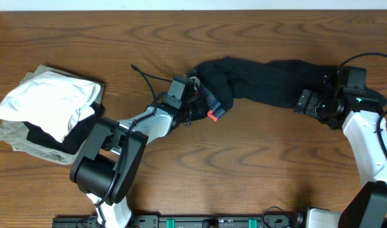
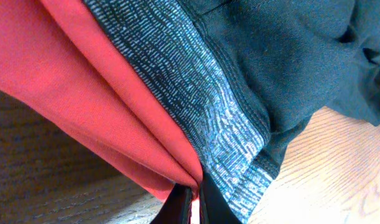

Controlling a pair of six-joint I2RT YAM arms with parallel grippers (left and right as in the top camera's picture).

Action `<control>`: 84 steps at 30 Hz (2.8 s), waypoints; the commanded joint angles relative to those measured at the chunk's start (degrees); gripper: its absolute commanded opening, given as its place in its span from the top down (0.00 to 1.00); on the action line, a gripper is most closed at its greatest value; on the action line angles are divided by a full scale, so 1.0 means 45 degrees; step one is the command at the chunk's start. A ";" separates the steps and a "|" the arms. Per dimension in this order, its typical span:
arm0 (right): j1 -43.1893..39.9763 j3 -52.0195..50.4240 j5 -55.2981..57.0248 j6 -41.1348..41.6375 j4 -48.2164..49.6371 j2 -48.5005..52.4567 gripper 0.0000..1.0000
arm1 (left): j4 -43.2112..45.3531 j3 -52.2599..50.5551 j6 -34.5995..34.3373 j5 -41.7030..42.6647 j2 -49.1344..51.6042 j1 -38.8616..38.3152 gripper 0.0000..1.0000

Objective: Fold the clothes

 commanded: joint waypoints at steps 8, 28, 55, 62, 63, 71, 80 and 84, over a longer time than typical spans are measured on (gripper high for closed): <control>-0.0039 0.0126 -0.0083 0.0146 -0.0010 -0.0194 0.01 | -0.3109 0.0049 0.1831 -0.0257 -0.3968 0.0534 0.94; -0.0515 0.0126 -0.0097 0.0146 -0.0355 -0.0860 0.01 | -0.8893 0.0049 0.2773 -0.3915 -1.3901 0.0500 0.94; -0.0515 0.0126 -0.0243 0.0141 -0.0491 -0.0860 0.01 | -0.6989 -0.0398 0.0010 -0.0918 -0.2016 -0.1413 0.20; -0.0515 0.0126 -0.0243 0.0141 -0.0384 -0.0860 0.01 | -0.4828 -0.0398 -0.0554 0.0015 -0.0903 -0.1943 0.16; -0.0515 0.0126 -0.0243 0.0141 -0.0389 -0.0860 0.01 | -0.4556 -0.0398 -0.0753 0.0015 -0.0792 -0.2021 0.16; -0.0515 0.0126 -0.0243 0.0141 -0.0393 -0.0860 0.01 | -0.3939 -0.0398 -0.1394 -0.0005 -0.0481 -0.2244 0.59; -0.0515 0.0126 -0.0282 0.0141 -0.0393 -0.0860 0.01 | -0.3891 -0.0398 -0.1399 -0.0044 -0.0481 -0.2244 0.64; -0.0515 0.0121 -0.0287 0.0141 -0.0398 -0.0860 0.01 | -0.3419 -0.0398 -0.1404 -0.0029 -0.0486 -0.2234 0.65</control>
